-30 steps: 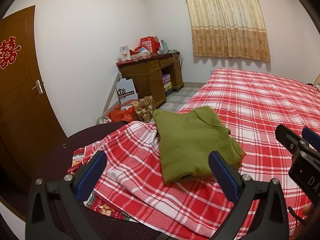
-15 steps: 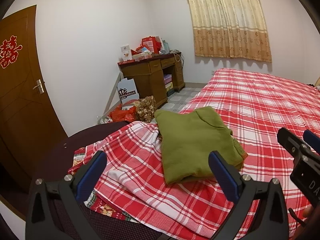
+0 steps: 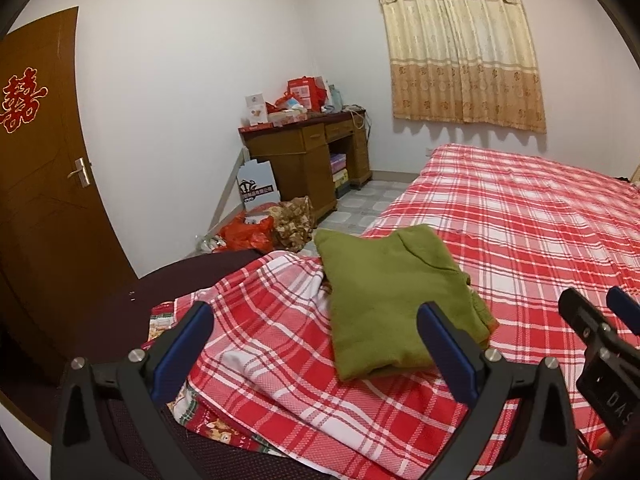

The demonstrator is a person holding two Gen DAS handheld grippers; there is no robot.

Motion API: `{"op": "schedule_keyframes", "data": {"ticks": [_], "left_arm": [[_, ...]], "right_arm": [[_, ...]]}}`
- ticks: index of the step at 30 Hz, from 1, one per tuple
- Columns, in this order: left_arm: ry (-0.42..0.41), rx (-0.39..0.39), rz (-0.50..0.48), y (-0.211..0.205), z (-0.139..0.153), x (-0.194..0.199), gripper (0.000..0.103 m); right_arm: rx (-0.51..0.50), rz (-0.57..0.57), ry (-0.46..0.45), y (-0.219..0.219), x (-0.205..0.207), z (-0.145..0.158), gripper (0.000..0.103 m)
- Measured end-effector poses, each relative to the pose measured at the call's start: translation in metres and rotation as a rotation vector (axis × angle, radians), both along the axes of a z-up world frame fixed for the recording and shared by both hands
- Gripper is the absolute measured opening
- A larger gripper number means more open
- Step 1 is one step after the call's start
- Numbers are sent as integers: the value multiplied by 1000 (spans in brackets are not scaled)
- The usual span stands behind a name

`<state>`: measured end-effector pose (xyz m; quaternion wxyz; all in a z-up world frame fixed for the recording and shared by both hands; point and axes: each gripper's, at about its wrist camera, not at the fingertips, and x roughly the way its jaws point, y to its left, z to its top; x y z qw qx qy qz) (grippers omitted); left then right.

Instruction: Fold small clothes

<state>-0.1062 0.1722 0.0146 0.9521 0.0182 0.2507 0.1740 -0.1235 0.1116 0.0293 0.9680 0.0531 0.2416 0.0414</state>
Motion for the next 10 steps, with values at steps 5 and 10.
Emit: {"op": "schedule_keyframes", "data": {"ticks": [5,10], "left_arm": [[11,17,-2,-4,-3,1,103],[27,11,8,-1,-4,3,103]], "right_arm": [[0,3,0,0,0,0,78],[0,5,4,1,-1,-1,78]]}}
